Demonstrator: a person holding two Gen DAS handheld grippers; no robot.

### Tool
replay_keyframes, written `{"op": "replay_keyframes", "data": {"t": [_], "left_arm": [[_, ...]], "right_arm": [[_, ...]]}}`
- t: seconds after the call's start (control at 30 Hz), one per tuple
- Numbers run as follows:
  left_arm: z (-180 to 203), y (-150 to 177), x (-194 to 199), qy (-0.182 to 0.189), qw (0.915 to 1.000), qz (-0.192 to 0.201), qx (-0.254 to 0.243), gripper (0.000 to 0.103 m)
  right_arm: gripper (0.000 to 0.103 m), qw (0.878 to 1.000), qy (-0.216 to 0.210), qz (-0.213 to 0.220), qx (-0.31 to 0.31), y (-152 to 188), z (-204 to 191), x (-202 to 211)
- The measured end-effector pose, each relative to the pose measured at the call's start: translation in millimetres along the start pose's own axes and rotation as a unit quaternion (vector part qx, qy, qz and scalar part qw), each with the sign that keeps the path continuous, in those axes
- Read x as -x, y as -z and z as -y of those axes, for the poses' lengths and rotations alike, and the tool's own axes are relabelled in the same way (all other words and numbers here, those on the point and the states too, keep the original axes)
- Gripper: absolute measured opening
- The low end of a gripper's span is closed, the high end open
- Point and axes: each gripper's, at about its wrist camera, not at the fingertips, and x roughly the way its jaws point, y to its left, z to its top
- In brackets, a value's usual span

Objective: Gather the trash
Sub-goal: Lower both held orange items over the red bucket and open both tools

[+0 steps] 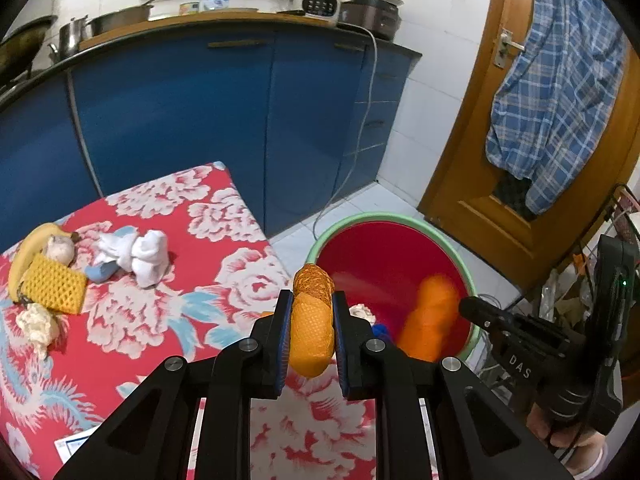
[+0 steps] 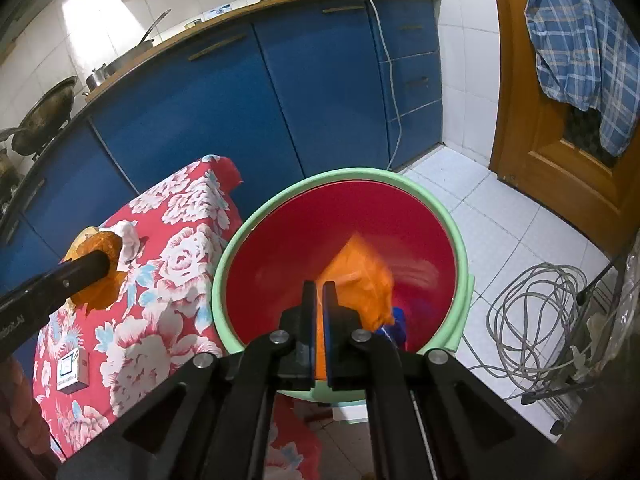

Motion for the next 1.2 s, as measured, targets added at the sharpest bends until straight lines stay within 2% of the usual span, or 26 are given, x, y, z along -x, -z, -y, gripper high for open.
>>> {"op": "replay_keyframes", "data": {"t": [0.2, 0.9, 1.0, 1.03, 1.07, 1.2], "left_arm": [[11.0, 0.4, -15.3, 0.012, 0.9998, -0.012, -0.008, 0.019], [49.1, 1.9, -77.1, 0.046, 0.9964, -0.059, -0.04, 0.022], [49.7, 1.8, -80.2, 0.047, 0.9961, -0.064, -0.037, 0.034], [49.1, 2.0, -80.2, 0.045, 0.9963, -0.064, -0.035, 0.043], [48.7, 2.2, -79.9, 0.044, 0.9964, -0.064, -0.034, 0.047], [45.5, 2.3, -77.0, 0.037, 0.9968, -0.063, -0.032, 0.047]], "right_arm": [[0.014, 1.0, 0.002, 0.004, -0.01, -0.3, 9.4, 4.4], [0.016, 0.999, 0.029, -0.003, -0.033, 5.7, 33.5, 7.7], [0.016, 0.999, 0.031, -0.002, -0.035, 6.0, 34.0, 8.3], [0.017, 0.999, 0.03, -0.002, -0.035, 6.1, 34.1, 8.3], [0.018, 0.999, 0.03, -0.001, -0.035, 6.2, 33.8, 8.5], [0.018, 0.999, 0.027, -0.001, -0.034, 7.3, 31.8, 9.7]]}}
